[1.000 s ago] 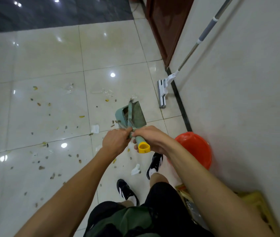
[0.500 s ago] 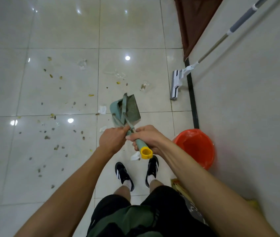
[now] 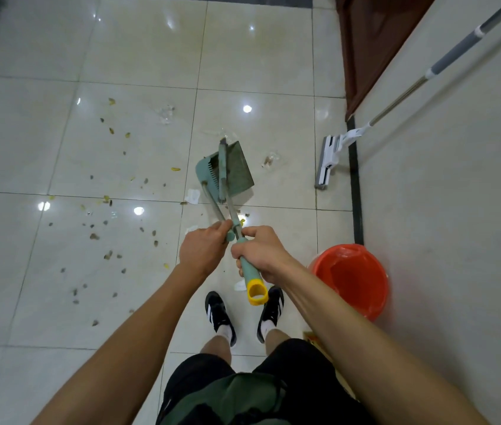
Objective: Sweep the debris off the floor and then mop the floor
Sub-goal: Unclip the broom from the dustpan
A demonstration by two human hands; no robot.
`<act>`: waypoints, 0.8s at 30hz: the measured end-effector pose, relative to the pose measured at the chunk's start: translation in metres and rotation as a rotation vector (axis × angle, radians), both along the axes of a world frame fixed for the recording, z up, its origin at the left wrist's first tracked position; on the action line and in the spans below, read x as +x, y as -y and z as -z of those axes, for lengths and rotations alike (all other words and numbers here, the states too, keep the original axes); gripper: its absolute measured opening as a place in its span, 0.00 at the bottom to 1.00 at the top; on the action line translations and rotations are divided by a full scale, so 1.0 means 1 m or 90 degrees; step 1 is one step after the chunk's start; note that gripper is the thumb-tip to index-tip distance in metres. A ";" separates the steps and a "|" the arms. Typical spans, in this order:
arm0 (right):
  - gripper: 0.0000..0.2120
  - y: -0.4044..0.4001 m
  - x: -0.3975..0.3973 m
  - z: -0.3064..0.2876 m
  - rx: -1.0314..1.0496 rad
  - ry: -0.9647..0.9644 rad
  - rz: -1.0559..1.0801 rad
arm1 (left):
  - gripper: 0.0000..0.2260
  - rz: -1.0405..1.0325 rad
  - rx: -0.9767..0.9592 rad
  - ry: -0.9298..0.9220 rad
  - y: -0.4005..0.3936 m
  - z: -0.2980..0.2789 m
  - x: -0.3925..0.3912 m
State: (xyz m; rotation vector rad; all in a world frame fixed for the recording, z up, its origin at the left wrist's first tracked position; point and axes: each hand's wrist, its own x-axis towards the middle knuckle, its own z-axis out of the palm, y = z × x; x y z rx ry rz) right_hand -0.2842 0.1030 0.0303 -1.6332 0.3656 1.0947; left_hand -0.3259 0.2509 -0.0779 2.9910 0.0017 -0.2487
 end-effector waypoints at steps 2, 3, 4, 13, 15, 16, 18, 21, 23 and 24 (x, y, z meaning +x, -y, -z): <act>0.16 0.002 -0.004 0.002 -0.016 0.022 -0.019 | 0.16 0.004 -0.001 -0.005 0.002 -0.001 -0.001; 0.15 0.003 -0.006 0.003 -0.024 0.031 -0.028 | 0.17 0.004 0.002 -0.007 0.003 -0.001 -0.001; 0.17 0.004 -0.008 0.003 -0.032 0.038 -0.035 | 0.17 0.004 0.006 -0.008 0.004 0.000 -0.002; 0.25 0.014 -0.011 0.002 -0.054 0.107 -0.095 | 0.17 -0.011 0.004 0.036 0.003 -0.009 -0.009; 0.27 0.016 -0.009 0.003 -0.048 0.104 -0.093 | 0.17 -0.011 0.010 0.046 0.003 -0.010 -0.010; 0.29 0.016 -0.008 0.003 -0.045 0.103 -0.091 | 0.17 -0.014 0.012 0.051 0.003 -0.011 -0.010; 0.31 0.015 -0.005 0.002 -0.042 0.107 -0.098 | 0.17 -0.025 0.016 0.063 0.002 -0.012 -0.010; 0.30 0.014 0.000 0.000 -0.038 0.110 -0.109 | 0.17 -0.042 0.027 0.067 0.000 -0.016 -0.007; 0.29 0.014 0.003 -0.001 -0.036 0.110 -0.117 | 0.17 -0.043 0.032 0.062 0.000 -0.020 -0.005; 0.29 0.015 0.004 -0.001 -0.036 0.114 -0.123 | 0.17 -0.045 0.035 0.061 0.001 -0.021 -0.005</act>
